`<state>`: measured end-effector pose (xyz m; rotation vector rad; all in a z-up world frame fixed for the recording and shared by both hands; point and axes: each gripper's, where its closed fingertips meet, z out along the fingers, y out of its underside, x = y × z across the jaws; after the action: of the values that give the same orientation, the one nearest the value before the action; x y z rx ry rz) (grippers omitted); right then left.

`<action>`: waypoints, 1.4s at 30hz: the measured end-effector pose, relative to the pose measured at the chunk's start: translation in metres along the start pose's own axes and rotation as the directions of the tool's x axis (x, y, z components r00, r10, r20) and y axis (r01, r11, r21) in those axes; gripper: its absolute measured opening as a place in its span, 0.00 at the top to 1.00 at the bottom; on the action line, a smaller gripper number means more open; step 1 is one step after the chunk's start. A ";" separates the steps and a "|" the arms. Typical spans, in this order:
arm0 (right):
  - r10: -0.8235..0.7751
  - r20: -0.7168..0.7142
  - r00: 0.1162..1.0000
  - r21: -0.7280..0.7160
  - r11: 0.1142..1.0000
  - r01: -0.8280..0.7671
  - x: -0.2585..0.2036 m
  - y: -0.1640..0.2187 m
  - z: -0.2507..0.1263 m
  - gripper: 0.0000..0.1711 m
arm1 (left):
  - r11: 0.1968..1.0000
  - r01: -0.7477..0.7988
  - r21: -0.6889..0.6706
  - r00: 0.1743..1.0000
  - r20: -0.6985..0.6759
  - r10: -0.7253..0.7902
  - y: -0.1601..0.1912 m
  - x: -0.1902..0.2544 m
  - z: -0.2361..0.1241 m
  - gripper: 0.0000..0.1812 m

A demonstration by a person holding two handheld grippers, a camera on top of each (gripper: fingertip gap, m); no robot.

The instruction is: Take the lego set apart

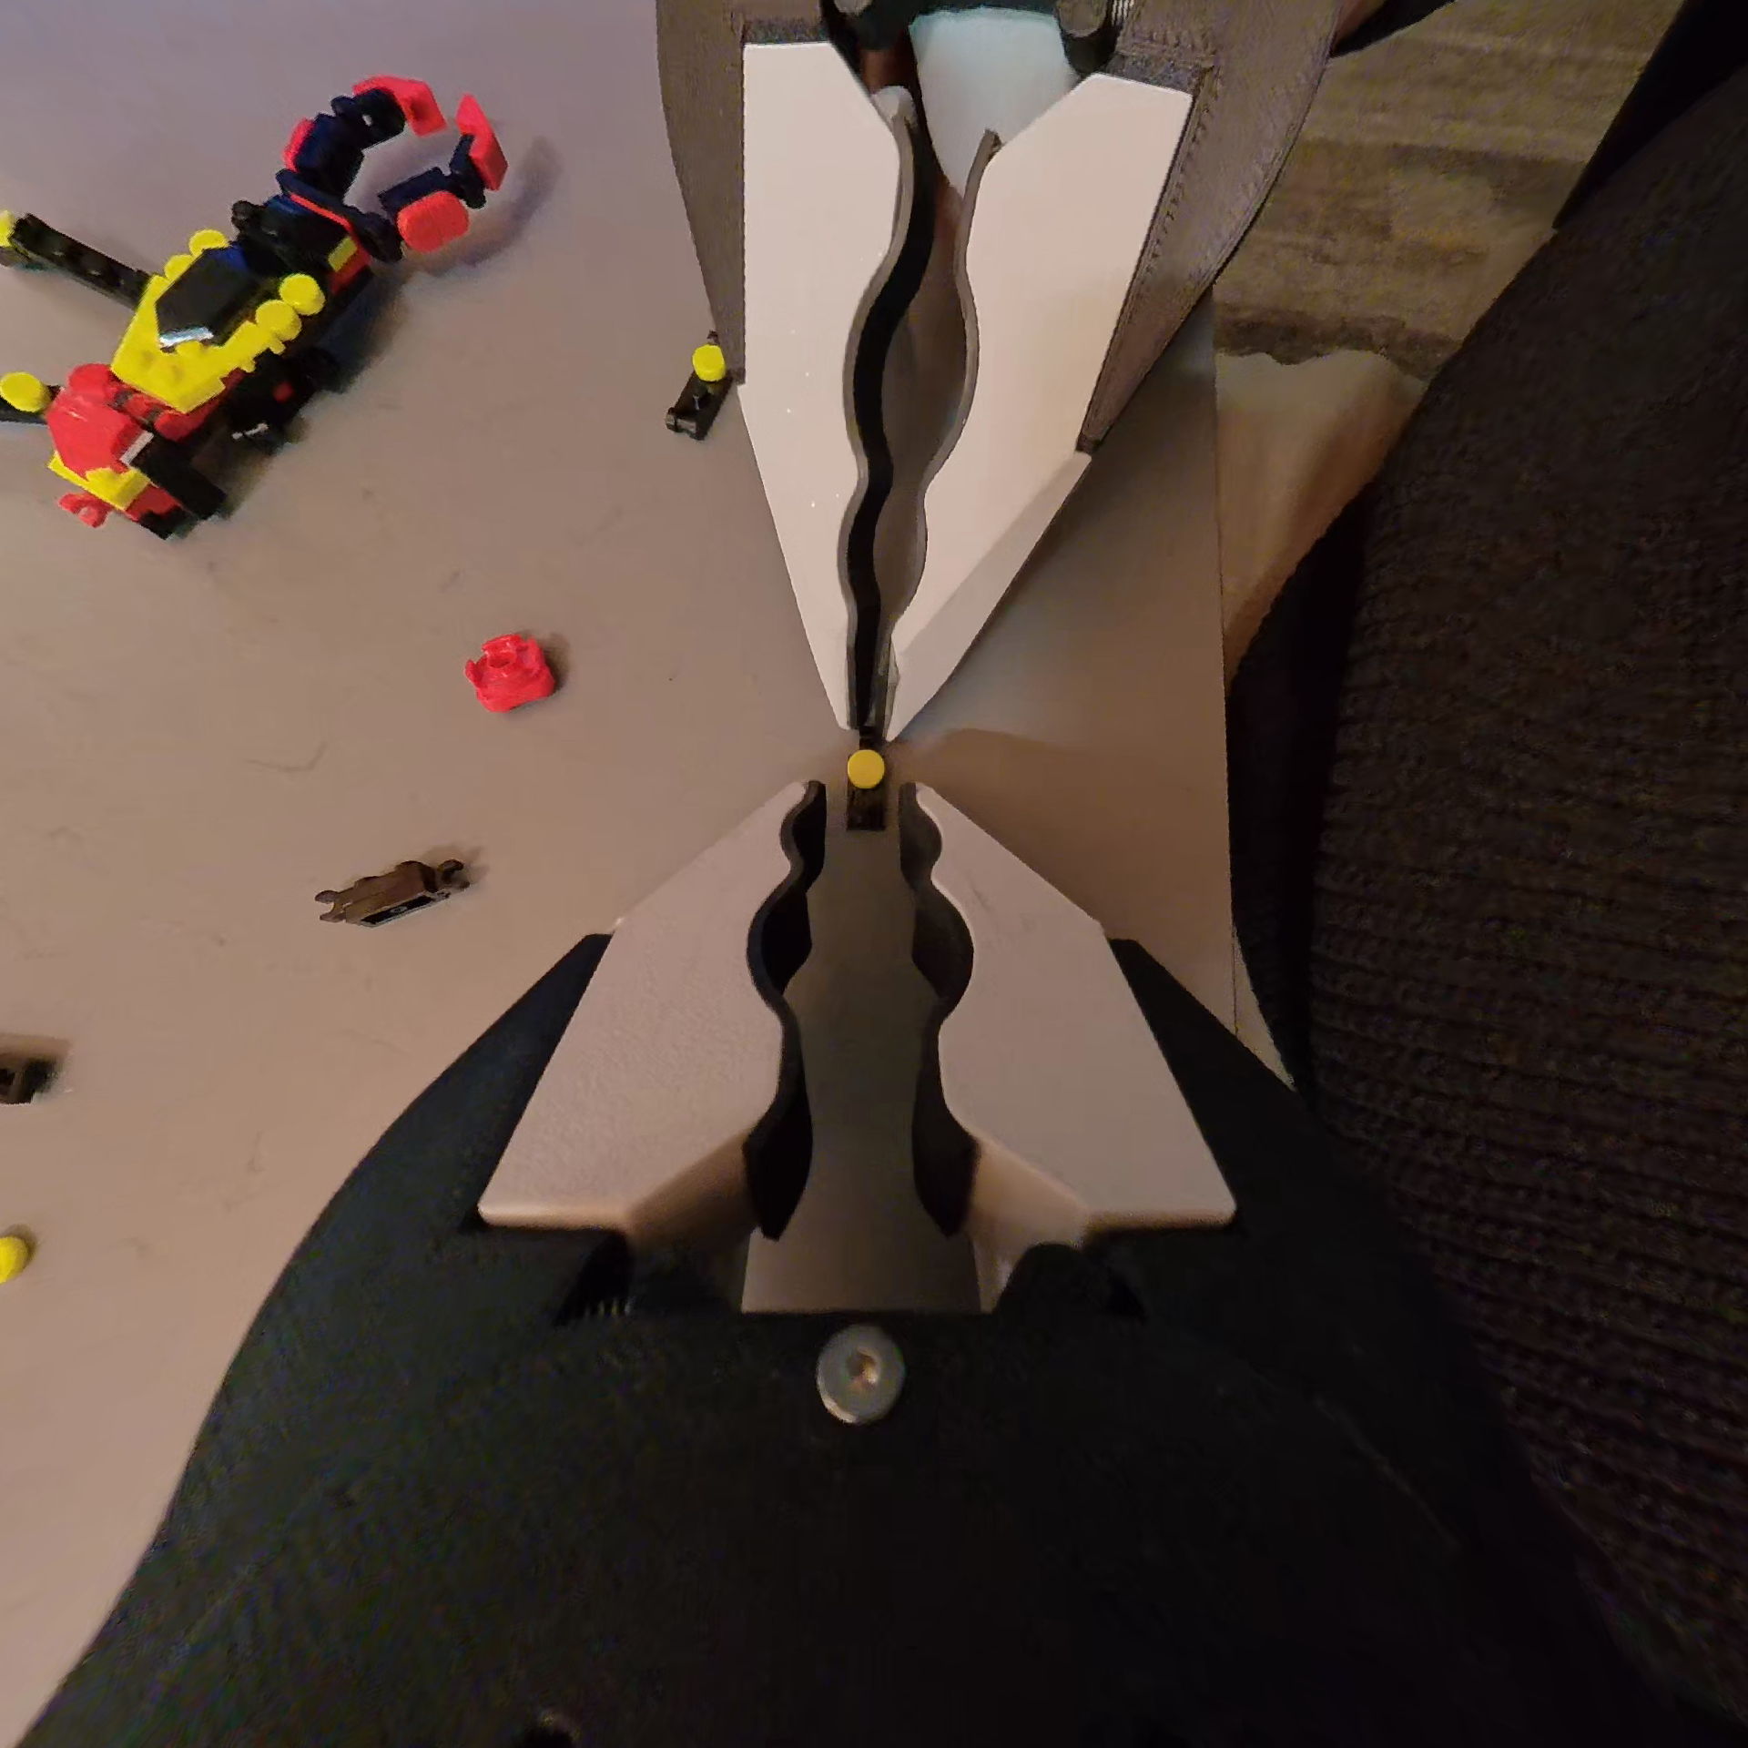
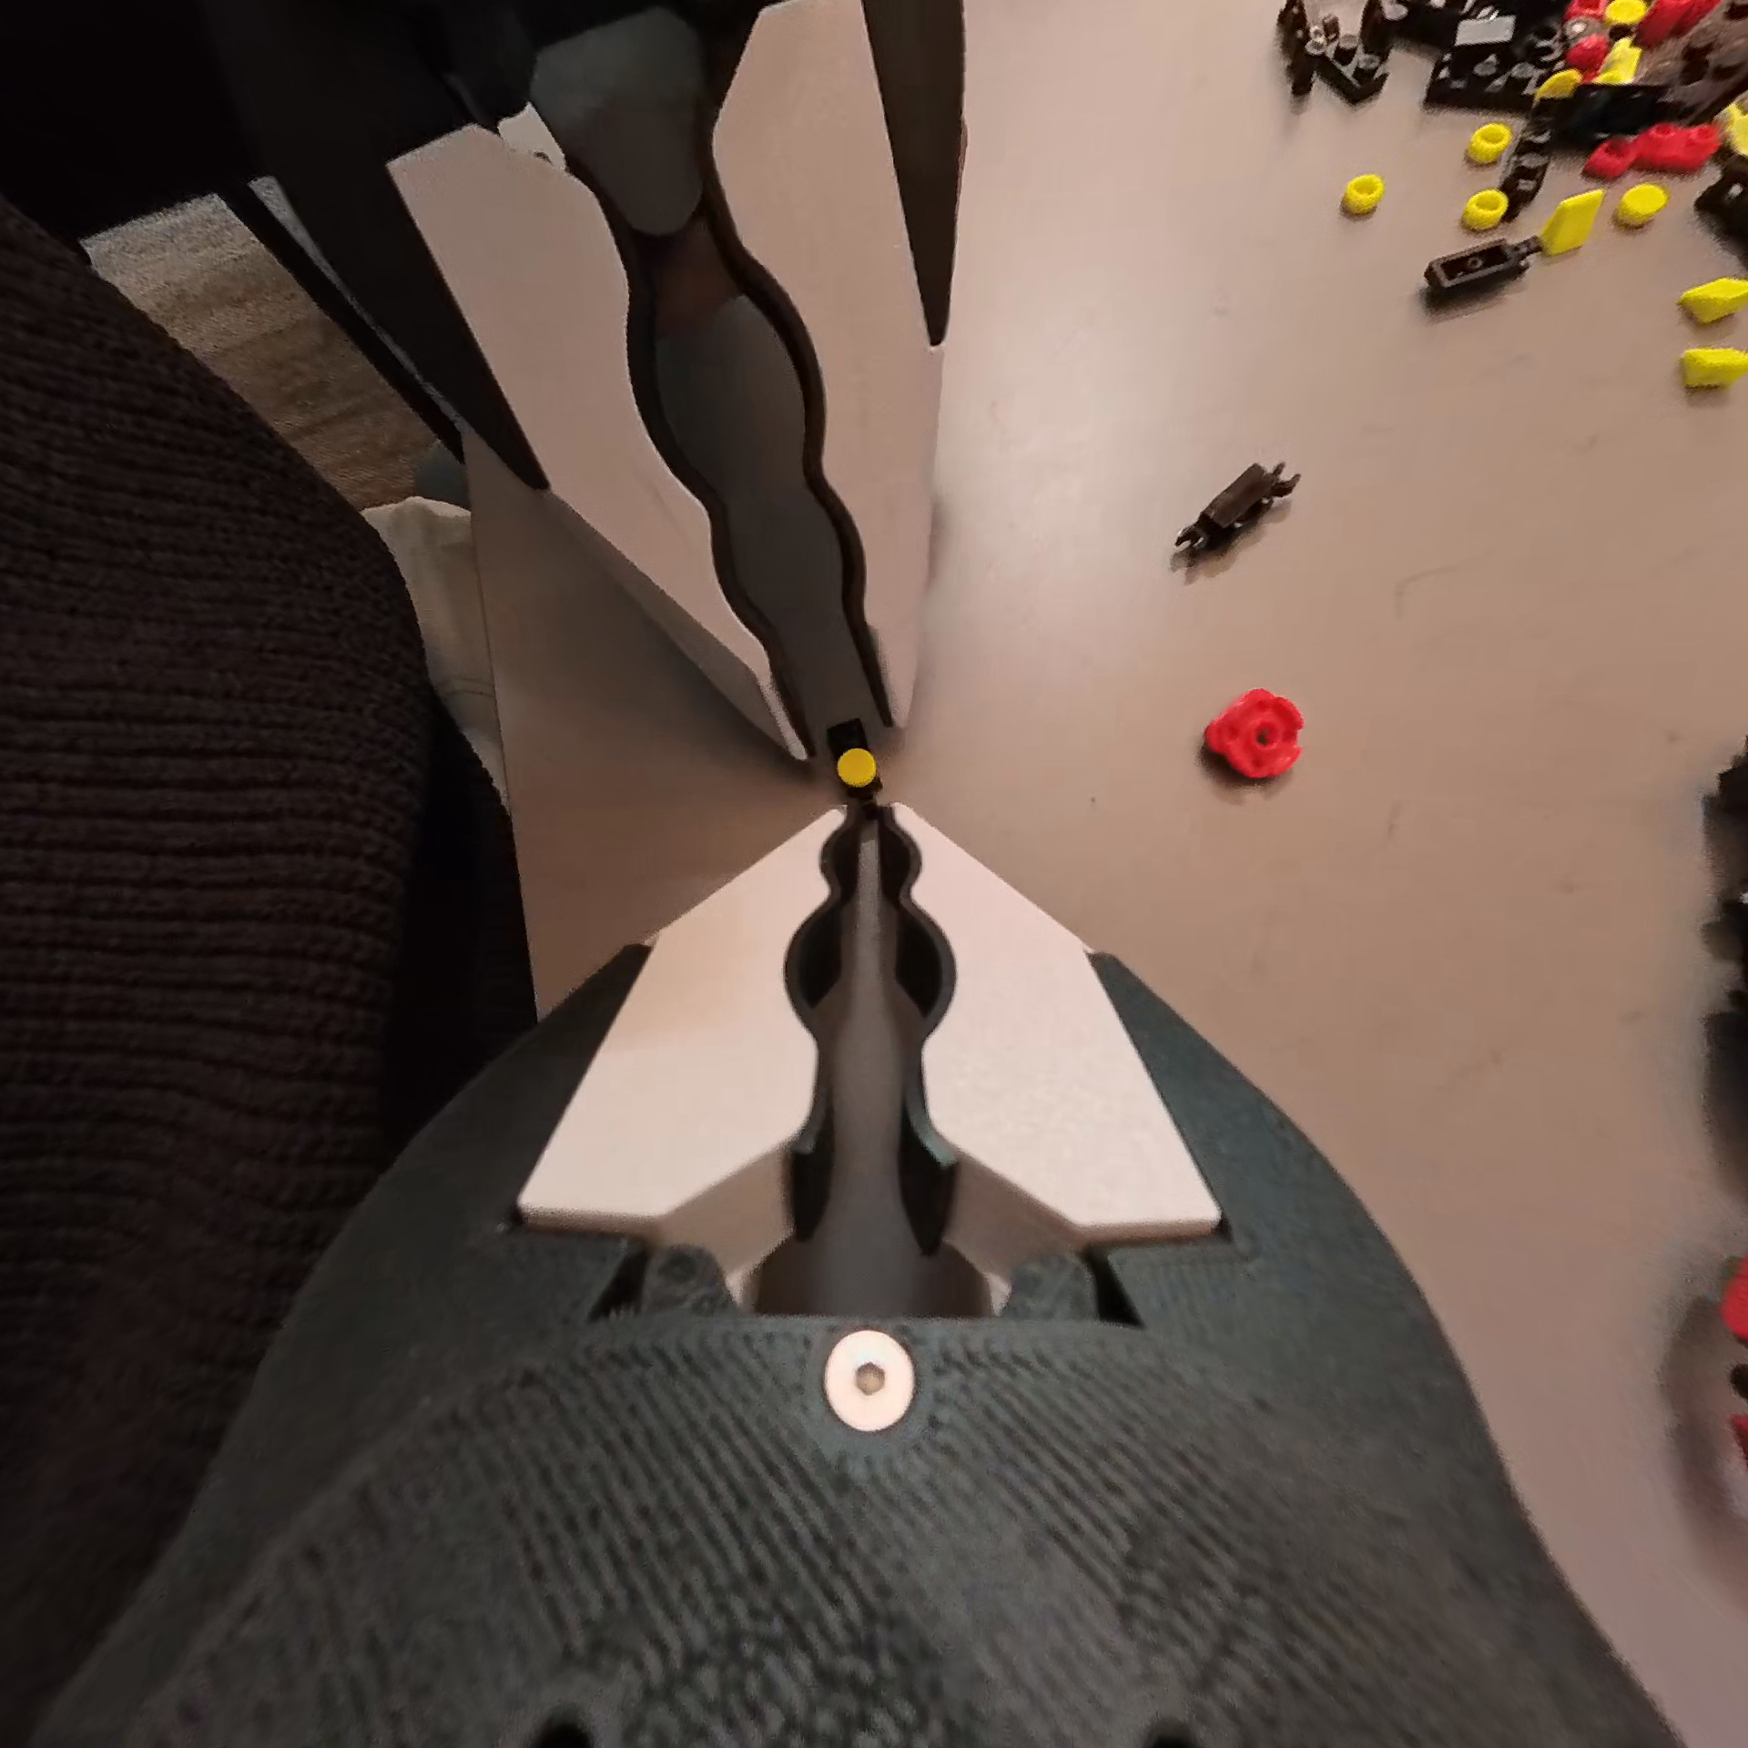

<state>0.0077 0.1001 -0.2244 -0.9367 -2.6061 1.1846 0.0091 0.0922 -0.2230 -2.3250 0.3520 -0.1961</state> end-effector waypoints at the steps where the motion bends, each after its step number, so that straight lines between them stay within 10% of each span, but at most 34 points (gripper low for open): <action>1: 0.000 0.000 1.000 0.000 1.000 0.000 0.000 0.000 0.000 0.99 | 1.000 0.002 -0.003 1.000 -0.002 -0.002 0.001 0.000 0.000 0.92; 42: -0.165 -0.051 0.985 -0.003 0.986 0.165 -0.005 -0.007 0.007 0.96 | 1.000 0.002 -0.016 1.000 -0.021 -0.002 0.003 0.003 0.003 0.95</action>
<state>0.0058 0.0896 -0.2234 -0.7240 -2.5845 1.1062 0.0120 0.0910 -0.2273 -2.3403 0.3627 -0.2193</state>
